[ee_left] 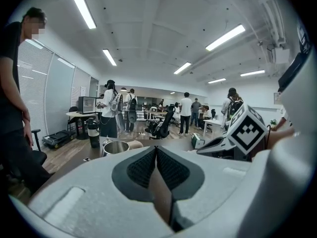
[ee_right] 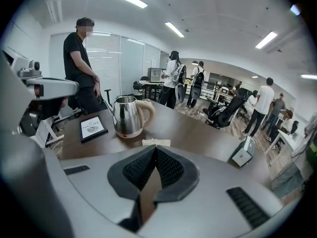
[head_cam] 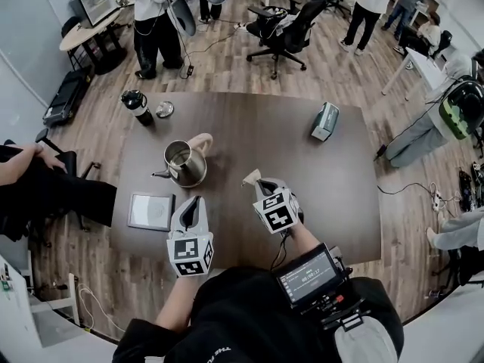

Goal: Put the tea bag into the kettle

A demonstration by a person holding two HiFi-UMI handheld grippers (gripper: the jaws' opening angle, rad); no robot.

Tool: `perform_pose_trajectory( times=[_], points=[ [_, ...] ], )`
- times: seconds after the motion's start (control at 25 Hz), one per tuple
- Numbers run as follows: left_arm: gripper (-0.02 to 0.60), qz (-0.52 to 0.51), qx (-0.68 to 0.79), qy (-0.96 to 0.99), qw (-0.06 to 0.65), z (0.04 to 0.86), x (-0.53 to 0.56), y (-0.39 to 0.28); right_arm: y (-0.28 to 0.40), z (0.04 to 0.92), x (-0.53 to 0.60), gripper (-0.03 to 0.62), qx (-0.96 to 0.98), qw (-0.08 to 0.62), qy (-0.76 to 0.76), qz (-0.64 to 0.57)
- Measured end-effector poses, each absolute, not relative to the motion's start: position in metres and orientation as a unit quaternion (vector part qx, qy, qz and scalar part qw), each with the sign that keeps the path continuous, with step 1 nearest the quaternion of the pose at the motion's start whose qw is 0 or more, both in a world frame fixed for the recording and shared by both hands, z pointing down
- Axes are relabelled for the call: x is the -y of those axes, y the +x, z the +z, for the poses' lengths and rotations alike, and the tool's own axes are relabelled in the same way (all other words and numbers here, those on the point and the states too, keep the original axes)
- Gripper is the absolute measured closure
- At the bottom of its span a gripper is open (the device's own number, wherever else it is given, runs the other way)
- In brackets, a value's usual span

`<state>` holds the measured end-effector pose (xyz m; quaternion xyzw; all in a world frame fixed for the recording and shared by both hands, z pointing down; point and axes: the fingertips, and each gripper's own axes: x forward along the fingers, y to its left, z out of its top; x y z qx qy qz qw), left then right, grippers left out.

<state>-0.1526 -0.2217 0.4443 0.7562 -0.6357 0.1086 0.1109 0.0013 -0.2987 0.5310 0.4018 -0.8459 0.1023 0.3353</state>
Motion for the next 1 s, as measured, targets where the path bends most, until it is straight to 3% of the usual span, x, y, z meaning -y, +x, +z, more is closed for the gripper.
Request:
perform_pose_trajectory(
  times=[1.0],
  points=[
    [0.568,0.096,0.67,0.727,0.113,0.438,0.198,-0.184,-0.042,0.476,0.333,0.586,0.873,0.26,0.391,0.131]
  ],
)
